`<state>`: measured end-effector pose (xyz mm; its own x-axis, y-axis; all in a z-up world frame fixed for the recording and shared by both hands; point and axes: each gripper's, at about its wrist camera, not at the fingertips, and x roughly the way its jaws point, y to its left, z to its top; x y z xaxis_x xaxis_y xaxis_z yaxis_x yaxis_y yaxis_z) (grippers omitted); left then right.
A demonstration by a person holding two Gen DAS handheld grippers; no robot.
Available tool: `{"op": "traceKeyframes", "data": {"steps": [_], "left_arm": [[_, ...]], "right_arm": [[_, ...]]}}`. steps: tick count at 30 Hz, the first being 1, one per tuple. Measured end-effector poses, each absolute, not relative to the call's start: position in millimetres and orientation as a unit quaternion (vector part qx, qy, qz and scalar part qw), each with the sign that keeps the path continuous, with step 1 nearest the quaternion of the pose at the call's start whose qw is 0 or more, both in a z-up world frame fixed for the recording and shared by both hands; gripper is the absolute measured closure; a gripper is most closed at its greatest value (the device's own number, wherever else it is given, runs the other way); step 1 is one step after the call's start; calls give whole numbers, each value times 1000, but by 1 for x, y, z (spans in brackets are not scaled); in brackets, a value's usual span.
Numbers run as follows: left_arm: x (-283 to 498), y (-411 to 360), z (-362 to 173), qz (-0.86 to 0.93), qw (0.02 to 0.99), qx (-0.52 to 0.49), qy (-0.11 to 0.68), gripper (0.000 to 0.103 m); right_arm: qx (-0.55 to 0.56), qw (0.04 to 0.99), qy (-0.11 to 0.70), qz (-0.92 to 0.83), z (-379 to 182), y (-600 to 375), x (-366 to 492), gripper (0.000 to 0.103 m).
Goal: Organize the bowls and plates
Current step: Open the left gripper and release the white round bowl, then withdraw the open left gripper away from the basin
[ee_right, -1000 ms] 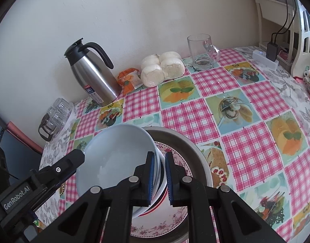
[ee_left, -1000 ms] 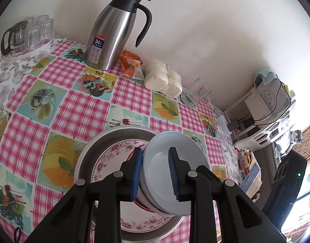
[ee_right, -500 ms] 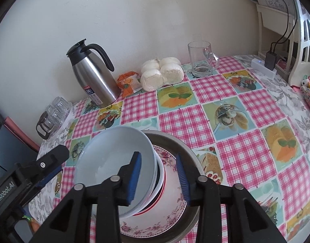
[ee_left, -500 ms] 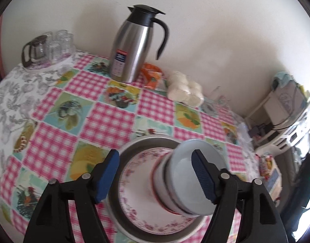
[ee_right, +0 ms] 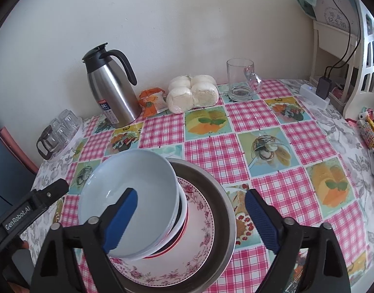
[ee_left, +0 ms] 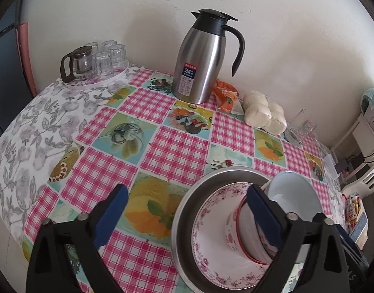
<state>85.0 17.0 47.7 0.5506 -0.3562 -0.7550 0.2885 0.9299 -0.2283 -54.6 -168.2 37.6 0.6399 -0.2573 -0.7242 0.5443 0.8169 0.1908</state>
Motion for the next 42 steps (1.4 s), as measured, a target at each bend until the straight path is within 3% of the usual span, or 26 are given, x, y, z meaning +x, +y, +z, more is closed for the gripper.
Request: {"op": "traceKeyframes", "data": {"steps": [2, 29, 42], "left_arm": [[83, 18, 47, -180, 882, -36, 435, 4], [51, 35, 59, -141, 911, -2, 387, 4], [29, 37, 43, -100, 899, 36, 424, 4]], "right_arm": [[198, 885, 356, -228, 38, -168, -56, 0], [169, 905, 319, -224, 40, -154, -95, 0], [165, 905, 324, -222, 34, -147, -111, 0]]}}
